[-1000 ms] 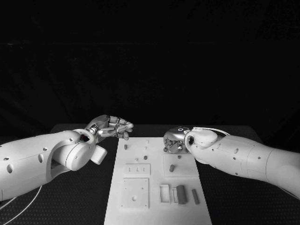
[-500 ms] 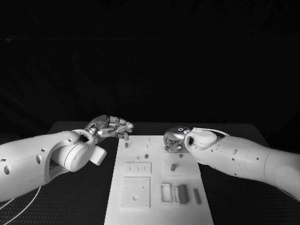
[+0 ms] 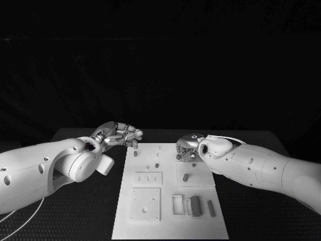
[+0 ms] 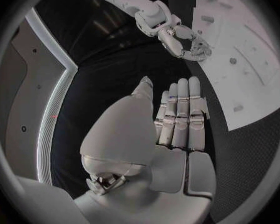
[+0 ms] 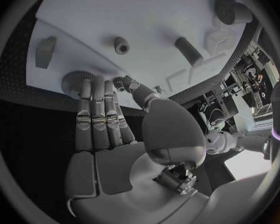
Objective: Assemble the parts on the task board
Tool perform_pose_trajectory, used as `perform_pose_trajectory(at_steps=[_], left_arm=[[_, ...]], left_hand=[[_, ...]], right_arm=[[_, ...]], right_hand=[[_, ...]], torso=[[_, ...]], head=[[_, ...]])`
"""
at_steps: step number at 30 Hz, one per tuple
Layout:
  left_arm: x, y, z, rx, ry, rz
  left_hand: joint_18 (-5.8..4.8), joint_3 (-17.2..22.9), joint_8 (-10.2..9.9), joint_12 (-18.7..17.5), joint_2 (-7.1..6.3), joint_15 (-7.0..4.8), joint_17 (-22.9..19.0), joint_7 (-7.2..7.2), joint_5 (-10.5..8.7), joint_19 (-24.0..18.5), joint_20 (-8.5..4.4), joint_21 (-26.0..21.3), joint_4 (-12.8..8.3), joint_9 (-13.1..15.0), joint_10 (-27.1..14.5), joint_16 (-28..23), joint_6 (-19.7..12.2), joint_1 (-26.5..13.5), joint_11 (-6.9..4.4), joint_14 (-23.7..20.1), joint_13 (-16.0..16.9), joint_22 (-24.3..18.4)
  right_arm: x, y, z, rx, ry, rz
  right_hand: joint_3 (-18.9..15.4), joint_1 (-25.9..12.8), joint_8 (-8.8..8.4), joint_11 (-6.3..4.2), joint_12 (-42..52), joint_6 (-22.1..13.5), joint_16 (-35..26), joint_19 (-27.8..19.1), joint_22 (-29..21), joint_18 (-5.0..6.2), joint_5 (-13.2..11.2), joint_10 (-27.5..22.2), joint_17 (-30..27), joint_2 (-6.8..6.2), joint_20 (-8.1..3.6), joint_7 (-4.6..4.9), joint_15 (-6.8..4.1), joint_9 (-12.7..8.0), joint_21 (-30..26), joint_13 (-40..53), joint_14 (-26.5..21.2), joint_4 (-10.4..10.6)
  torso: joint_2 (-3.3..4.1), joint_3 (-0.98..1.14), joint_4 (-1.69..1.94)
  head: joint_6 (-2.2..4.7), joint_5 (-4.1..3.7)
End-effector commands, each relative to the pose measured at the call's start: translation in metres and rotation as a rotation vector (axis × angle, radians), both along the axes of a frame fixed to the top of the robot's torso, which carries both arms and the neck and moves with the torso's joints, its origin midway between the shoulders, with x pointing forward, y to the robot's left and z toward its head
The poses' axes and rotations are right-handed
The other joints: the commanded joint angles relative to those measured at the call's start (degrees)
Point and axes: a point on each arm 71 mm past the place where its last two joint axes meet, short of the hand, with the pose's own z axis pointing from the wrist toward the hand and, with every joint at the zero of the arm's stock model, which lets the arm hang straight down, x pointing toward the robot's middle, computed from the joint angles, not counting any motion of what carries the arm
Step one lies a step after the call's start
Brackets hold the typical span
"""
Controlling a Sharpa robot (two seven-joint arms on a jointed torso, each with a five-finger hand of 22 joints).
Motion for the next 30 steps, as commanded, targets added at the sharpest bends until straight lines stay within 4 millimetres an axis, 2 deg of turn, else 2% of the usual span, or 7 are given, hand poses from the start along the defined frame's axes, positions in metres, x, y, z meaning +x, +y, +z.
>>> perform_pose_trajectory(at_steps=[1,10,20,22,30], left_arm=[[0.000,-0.002,0.004,-0.007,-0.018,-0.010],[0.000,-0.004,0.004,-0.007,-0.019,-0.014],[0.000,-0.005,0.005,-0.008,-0.019,-0.018],[0.000,-0.006,0.006,-0.009,-0.021,-0.020],[0.000,-0.008,0.007,-0.009,-0.022,-0.025]], left_hand=[[0.32,0.2,-0.3,-0.4,-0.13,0.29,0.1,0.23,0.21,0.0,-0.45,-0.4,0.0,0.0,0.2,-0.4,0.0,-0.3,0.38,0.0,0.1,-0.1],[0.23,0.3,-0.4,-0.5,-0.07,0.29,0.2,0.24,0.21,0.0,-0.53,-0.5,0.0,0.0,0.3,-0.4,0.0,-0.4,0.39,0.0,0.1,-0.1],[0.14,0.3,-0.4,-0.6,-0.03,0.29,0.2,0.23,0.21,0.0,-0.63,-0.5,0.0,0.0,0.3,-0.5,0.1,-0.4,0.39,0.0,0.1,-0.1],[0.12,0.3,-0.4,-0.7,-0.04,0.29,0.3,0.23,0.21,0.0,-0.65,-0.5,0.0,0.0,0.3,-0.5,0.1,-0.4,0.39,0.0,0.1,-0.1],[0.05,0.3,-0.5,-0.7,-0.05,0.29,0.3,0.22,0.21,0.0,-0.72,-0.6,0.0,0.0,0.3,-0.5,0.1,-0.3,0.38,0.0,0.2,-0.1]], right_arm=[[0.001,-0.001,-0.001,-0.018,0.003,-0.004],[0.000,0.002,-0.003,-0.016,0.014,0.004],[0.000,0.004,-0.004,-0.018,0.027,0.007],[-0.001,0.007,-0.005,-0.017,0.030,0.012],[-0.001,0.010,-0.006,-0.021,0.037,0.013]], right_hand=[[0.1,0.1,-0.16,0.01,-0.3,0.2,-0.2,0.2,1.4,0.37,0.3,0.5,0.2,0.26,-0.17,-0.15,0.04,-0.1,0.3,0.1,0.5,0.0],[0.1,0.2,0.09,-0.12,-0.4,0.9,-0.1,0.4,1.4,0.37,0.3,0.8,0.5,0.45,-0.25,-0.40,-0.07,0.0,0.5,0.4,0.7,0.1],[-0.2,-0.4,0.03,-0.23,-0.3,1.1,-0.1,0.6,1.4,0.37,0.3,1.1,0.8,0.16,-0.28,-0.44,-0.15,-0.1,0.7,0.6,0.9,0.1],[-0.2,-0.4,0.04,-0.25,-0.3,1.1,-0.1,0.6,1.4,0.37,0.3,1.2,0.9,0.20,-0.30,-0.46,-0.18,-0.1,0.8,0.7,0.9,0.1],[-0.1,-0.5,0.12,-0.32,-0.4,1.4,-0.1,0.7,1.4,0.37,0.3,1.3,1.0,0.42,-0.37,-0.56,-0.24,0.0,0.9,0.8,1.0,0.1]], torso=[[0.09,0.00,-0.03],[0.10,-0.04,-0.06],[0.20,-0.08,0.02],[0.26,-0.08,-0.05],[0.33,-0.09,-0.04]], head=[[-0.11,-0.08],[-0.71,-0.05],[-0.87,-0.11],[-0.89,0.01],[-1.30,0.15]])
